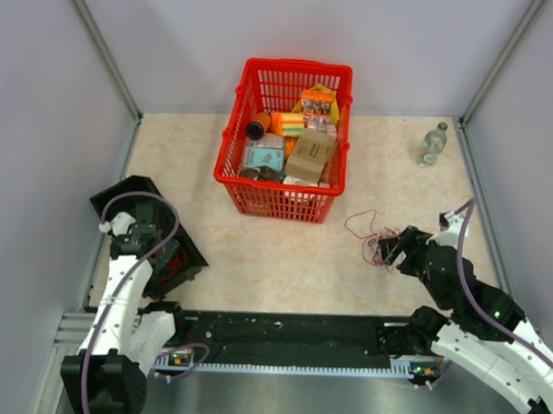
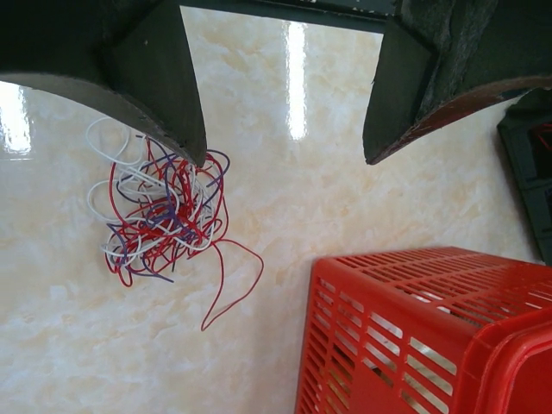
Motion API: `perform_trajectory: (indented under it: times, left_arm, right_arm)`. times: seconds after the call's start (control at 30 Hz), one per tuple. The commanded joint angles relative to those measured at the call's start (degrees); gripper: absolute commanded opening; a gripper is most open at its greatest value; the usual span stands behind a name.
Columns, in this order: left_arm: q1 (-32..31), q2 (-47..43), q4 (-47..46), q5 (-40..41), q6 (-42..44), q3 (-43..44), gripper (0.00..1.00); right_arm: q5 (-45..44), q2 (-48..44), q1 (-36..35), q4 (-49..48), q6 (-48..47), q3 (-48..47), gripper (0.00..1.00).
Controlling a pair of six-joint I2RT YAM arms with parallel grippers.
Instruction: Untangle the cables
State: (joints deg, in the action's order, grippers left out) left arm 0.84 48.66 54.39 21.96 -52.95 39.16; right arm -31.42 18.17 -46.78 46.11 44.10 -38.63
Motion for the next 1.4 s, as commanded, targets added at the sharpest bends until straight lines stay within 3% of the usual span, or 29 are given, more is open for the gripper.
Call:
perform_trajectory:
  times: [0.0, 0.03, 0.17, 0.23, 0.33, 0.43, 0.53, 0.6, 0.67, 0.77, 0.83, 0.97, 1.1, 1.23, 1.37]
  left_arm:
    - [5.0, -2.2, 0.8, -1.1, -3.8, -0.8, 0.89]
    - [5.1, -2.9, 1.5, 0.2, -4.3, -0.1, 0.98]
    - [5.1, -8.7, 0.1, -0.9, -0.2, 2.8, 0.99]
    - [5.1, -11.2, -2.1, -5.2, 3.7, 4.2, 0.99]
    - [5.0, -13.9, -6.2, -17.4, 9.5, 5.8, 0.99]
    - [4.3, -14.6, -13.4, -34.9, 16.5, 6.0, 0.98]
    - [-0.3, -15.3, -28.1, -52.2, 17.1, 1.7, 0.87]
    - [-7.7, -15.5, -36.1, -56.7, 14.6, -1.2, 0.86]
    - [-18.5, -15.9, -41.8, -53.7, 14.5, -3.7, 0.86]
    - [-32.7, -14.2, -47.7, -47.6, 14.5, -7.4, 0.86]
    - [-40.1, -11.1, -52.3, -45.0, 14.3, -9.4, 0.87]
    - [-52.8, 1.0, -57.7, -35.3, 12.9, -10.0, 0.94]
    - [-54.9, 12.3, -65.5, -31.8, 4.1, -12.7, 0.97]
    - [-55.0, 18.2, -73.5, -30.9, -1.0, -15.0, 0.96]
    - [-54.9, 21.4, -74.0, -28.0, -1.7, -14.3, 0.96]
  right_arm:
    - [-0.7, 5.4, 0.2, -0.5, 1.0, -1.1, 0.73]
    - [-1.2, 6.9, 0.2, -0.4, 1.9, -0.9, 0.74]
    - [-5.8, 11.9, 1.6, -0.8, 3.1, 0.4, 0.78]
    - [-3.8, 14.7, 6.3, -1.5, 3.5, 0.9, 0.8]
    - [6.8, 18.1, 20.4, -6.8, 1.1, 3.6, 0.81]
    - [15.1, 21.0, 32.0, -13.5, -1.5, 7.4, 0.81]
    - [18.7, 25.6, 35.4, -19.2, -5.9, 8.7, 0.81]
    - [22.9, 29.2, 35.5, -22.6, -9.4, 8.7, 0.78]
    - [29.5, 32.5, 35.4, -27.6, -12.8, 10.0, 0.72]
    - [39.7, 36.4, 34.2, -32.6, -13.7, 12.2, 0.44]
    - [41.4, 36.9, 29.3, -34.5, -13.0, 14.3, 0.3]
    - [41.5, 33.6, 13.4, -38.0, -9.8, 17.9, 0.15]
    - [41.3, 28.7, 4.2, -42.9, -4.6, 21.1, 0.04]
    - [43.7, 25.7, 2.7, -47.8, -1.7, 23.8, 0.0]
    - [45.4, 24.3, 2.5, -49.2, -0.5, 24.4, 0.0]
